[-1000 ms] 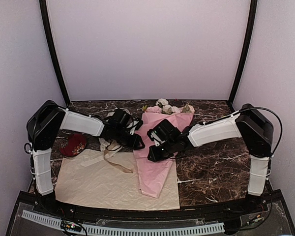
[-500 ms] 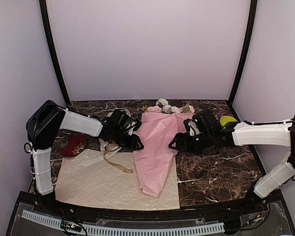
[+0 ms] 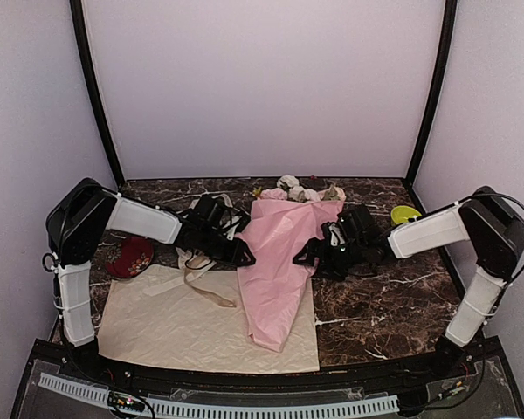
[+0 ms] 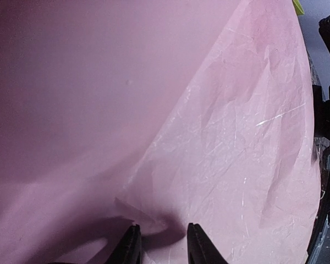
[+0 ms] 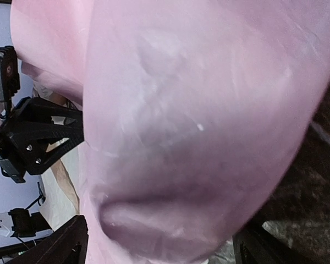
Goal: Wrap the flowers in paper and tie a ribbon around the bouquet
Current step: Pick up the folded bouquet from the center of the board.
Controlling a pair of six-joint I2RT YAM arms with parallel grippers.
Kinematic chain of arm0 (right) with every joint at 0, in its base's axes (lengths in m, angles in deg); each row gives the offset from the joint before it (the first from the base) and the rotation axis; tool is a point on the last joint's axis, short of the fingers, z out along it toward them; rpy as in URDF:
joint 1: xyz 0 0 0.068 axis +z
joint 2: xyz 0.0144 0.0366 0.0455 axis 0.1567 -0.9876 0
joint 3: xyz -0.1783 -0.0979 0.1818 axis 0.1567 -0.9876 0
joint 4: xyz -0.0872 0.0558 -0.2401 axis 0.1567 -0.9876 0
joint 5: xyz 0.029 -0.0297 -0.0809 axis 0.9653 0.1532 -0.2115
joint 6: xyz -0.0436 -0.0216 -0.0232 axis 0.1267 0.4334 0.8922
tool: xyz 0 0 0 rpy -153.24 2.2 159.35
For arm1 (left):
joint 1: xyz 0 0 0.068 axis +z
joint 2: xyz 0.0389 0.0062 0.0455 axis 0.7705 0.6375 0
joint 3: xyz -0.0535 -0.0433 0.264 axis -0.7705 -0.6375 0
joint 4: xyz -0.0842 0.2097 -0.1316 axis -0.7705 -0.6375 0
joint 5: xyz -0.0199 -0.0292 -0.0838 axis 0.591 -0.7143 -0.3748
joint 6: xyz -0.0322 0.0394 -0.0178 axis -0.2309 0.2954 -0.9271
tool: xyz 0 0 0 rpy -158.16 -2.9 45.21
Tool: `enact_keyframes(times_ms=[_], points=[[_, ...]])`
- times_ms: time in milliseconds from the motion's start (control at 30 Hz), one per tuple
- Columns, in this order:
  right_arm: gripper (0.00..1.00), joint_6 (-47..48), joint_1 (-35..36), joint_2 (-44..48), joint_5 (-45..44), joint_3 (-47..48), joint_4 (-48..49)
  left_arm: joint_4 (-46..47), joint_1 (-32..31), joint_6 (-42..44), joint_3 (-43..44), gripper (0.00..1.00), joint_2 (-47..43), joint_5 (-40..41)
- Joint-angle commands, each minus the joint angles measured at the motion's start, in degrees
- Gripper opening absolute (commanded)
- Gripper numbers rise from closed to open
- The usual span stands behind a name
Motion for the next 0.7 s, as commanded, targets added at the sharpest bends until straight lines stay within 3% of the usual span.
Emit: enact_keyframes(times_ms=[0,167,433,600,667], points=[[0.92,-0.79,-0.85,-5.21,2.84,1.56,5.85,-1.87,0.13,-0.41,-1.83,0.3,1.37,-0.61],[0.9,-5.38,-0.67,-7.84,7.07,0.64,15.15,-1.85,0.12,-0.32,-1.61,0.29,1.79,-0.53],[0.87,-10.56,0.37,-9.56,6.6,-0.24,23.05,-0.33,0.17,-1.28,-2.11,0.3,2.81,-1.27],[0.75,-10.71,0.46,-11.01,5.63,2.15,22.98,0.37,0.17,-1.47,-2.61,0.29,3.02,-1.46],[0.62,-10.84,0.49,-11.48,5.01,2.94,22.72,0.57,0.15,-1.51,-2.7,0.29,3.02,-1.41]])
